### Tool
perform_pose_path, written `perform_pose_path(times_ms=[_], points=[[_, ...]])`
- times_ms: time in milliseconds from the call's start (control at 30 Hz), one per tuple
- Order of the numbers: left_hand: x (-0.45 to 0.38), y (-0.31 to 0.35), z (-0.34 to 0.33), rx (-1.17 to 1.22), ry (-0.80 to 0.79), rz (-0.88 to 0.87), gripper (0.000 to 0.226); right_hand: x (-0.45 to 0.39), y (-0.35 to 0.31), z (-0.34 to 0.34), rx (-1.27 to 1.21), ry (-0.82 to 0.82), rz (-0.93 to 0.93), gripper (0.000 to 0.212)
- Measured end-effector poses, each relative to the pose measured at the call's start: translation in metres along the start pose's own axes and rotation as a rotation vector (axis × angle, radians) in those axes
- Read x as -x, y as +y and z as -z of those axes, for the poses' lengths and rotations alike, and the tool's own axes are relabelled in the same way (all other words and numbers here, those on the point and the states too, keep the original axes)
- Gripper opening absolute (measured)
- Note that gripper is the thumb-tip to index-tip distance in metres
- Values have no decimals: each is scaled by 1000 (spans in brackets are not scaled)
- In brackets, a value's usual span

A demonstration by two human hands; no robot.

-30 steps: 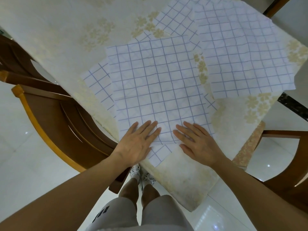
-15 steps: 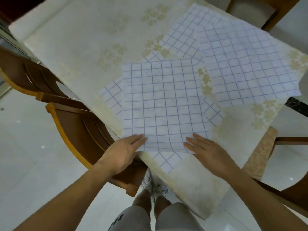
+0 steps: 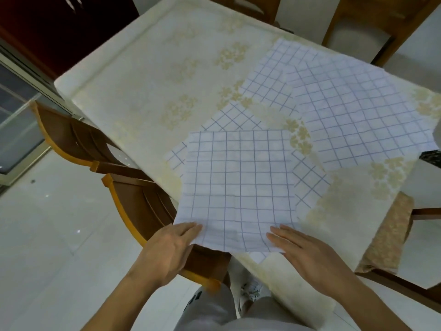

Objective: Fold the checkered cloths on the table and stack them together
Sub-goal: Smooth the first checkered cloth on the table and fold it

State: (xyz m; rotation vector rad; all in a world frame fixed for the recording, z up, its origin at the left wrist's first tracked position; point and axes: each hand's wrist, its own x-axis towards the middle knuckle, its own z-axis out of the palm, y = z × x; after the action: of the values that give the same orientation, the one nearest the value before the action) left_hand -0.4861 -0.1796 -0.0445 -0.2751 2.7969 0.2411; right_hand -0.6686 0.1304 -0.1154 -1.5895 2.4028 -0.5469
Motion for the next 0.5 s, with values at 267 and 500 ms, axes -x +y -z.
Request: perform_pose_path(times_ms=[267,500], points=[[-86,-50,13,-27,63,-24,48,-82,30,24,207,13,-59,50],[-191,-91,14,1,207,-67,46,-165,84,23,286,-30,-187,53]])
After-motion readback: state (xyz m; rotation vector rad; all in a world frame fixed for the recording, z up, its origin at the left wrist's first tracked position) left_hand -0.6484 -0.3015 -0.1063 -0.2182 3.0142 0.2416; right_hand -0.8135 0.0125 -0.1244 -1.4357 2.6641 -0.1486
